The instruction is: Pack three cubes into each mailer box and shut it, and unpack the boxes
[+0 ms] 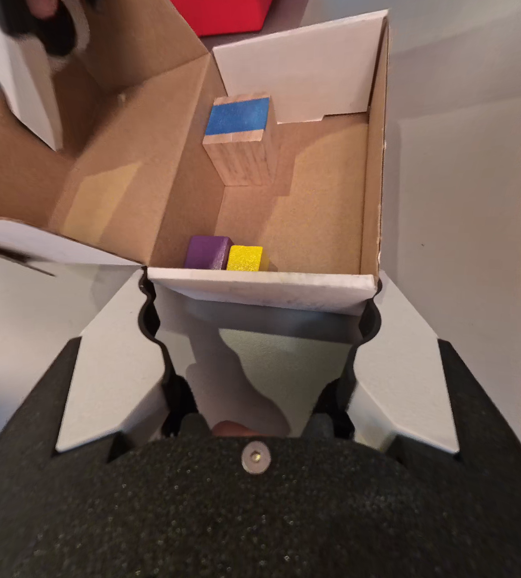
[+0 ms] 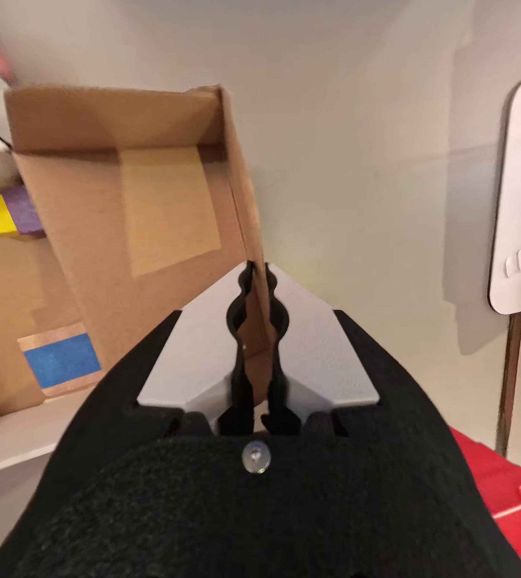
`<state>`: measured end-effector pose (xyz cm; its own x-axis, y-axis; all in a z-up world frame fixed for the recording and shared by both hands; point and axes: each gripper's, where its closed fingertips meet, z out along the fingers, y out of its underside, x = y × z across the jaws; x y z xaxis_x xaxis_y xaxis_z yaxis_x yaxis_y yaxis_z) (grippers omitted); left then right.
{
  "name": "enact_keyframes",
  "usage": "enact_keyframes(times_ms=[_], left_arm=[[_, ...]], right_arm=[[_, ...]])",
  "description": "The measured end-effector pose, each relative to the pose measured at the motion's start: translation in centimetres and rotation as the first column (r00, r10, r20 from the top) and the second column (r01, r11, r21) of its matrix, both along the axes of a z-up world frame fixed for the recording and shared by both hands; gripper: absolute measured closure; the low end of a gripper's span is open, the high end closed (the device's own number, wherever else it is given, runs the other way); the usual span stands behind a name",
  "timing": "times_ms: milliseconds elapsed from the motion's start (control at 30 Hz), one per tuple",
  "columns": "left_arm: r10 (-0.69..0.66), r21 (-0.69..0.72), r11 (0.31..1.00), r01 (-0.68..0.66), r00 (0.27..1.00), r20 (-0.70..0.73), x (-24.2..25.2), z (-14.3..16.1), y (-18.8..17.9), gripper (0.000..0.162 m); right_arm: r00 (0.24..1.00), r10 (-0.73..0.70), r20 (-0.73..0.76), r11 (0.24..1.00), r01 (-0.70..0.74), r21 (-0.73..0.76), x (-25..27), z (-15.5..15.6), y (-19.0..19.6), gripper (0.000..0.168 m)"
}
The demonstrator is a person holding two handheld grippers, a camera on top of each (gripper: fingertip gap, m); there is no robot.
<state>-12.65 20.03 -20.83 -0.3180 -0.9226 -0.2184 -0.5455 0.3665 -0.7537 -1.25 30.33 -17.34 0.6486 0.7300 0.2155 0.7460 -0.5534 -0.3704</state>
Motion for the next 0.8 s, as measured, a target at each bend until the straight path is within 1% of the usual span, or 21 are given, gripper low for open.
enact_keyframes(times_ms=[67,133,200,233,300,333,367,400,433,467,533,567,600,700,800], left_arm=[[0.022,-0.003,1.000,-0.022,1.000,-0.001,0.0,0.0,0.2,0.032],[0.042,-0.001,0.999,-0.042,0.999,-0.001,0.1,0.0,0.4,0.032],[0.081,-0.011,0.997,-0.081,0.997,-0.005,0.2,0.0,0.8,0.032],[0.113,-0.024,0.993,-0.113,0.994,-0.008,0.3,0.1,1.0,0.032],[0.195,-0.046,0.980,-0.195,0.981,-0.021,0.6,0.2,1.5,0.032],[0.236,-0.043,0.971,-0.237,0.971,-0.029,0.8,0.2,1.7,0.032],[0.278,-0.030,0.960,-0.279,0.960,-0.034,0.9,0.1,1.8,0.032],[0.316,-0.008,0.948,-0.317,0.948,-0.040,0.9,0.0,1.9,0.032],[0.348,0.013,0.937,-0.348,0.936,-0.044,1.0,-0.1,1.9,0.032],[0.379,0.015,0.925,-0.379,0.924,-0.046,1.2,-0.1,1.9,0.032],[0.437,0.012,0.900,-0.437,0.899,-0.037,1.5,-0.1,2.0,0.032],[0.455,0.016,0.890,-0.455,0.889,-0.042,1.5,-0.1,2.0,0.032],[0.469,0.018,0.883,-0.468,0.882,-0.049,1.6,-0.1,2.0,0.032],[0.490,0.014,0.872,-0.490,0.871,-0.032,1.8,-0.1,2.0,0.032],[0.487,0.014,0.873,-0.487,0.873,-0.031,1.8,-0.1,2.0,0.032]], right_arm=[[0.991,-0.087,-0.102,0.994,0.093,0.050,-0.2,2.5,0.7,0.137],[0.952,-0.182,-0.248,0.976,0.206,0.076,-0.4,6.1,0.9,0.121],[0.891,-0.239,-0.385,0.952,0.293,0.088,-0.3,10.1,-0.1,0.116],[0.860,-0.242,-0.449,0.935,0.331,0.131,-0.2,12.2,-0.7,0.114],[0.786,-0.252,-0.564,0.865,0.445,0.234,0.6,15.7,-2.1,0.109],[0.742,-0.283,-0.608,0.816,0.519,0.254,1.2,16.5,-2.9,0.111],[0.705,-0.322,-0.632,0.780,0.576,0.244,1.7,16.4,-3.8,0.110],[0.679,-0.347,-0.648,0.772,0.599,0.214,1.5,15.6,-4.6,0.107],[0.656,-0.381,-0.652,0.771,0.614,0.167,1.2,14.4,-5.2,0.103],[0.651,-0.445,-0.615,0.784,0.615,0.083,0.6,12.5,-5.8,0.098],[0.682,-0.555,-0.477,0.796,0.602,-0.065,-0.2,8.6,-7.5,0.090],[0.690,-0.584,-0.426,0.787,0.611,-0.089,-0.4,7.3,-7.9,0.092],[0.691,-0.603,-0.399,0.778,0.620,-0.100,-0.7,6.4,-7.9,0.097],[0.708,-0.637,-0.305,0.767,0.622,-0.160,-1.9,3.4,-7.4,0.100],[0.738,-0.648,-0.190,0.762,0.636,-0.127,-2.0,1.8,-6.7,0.106]])
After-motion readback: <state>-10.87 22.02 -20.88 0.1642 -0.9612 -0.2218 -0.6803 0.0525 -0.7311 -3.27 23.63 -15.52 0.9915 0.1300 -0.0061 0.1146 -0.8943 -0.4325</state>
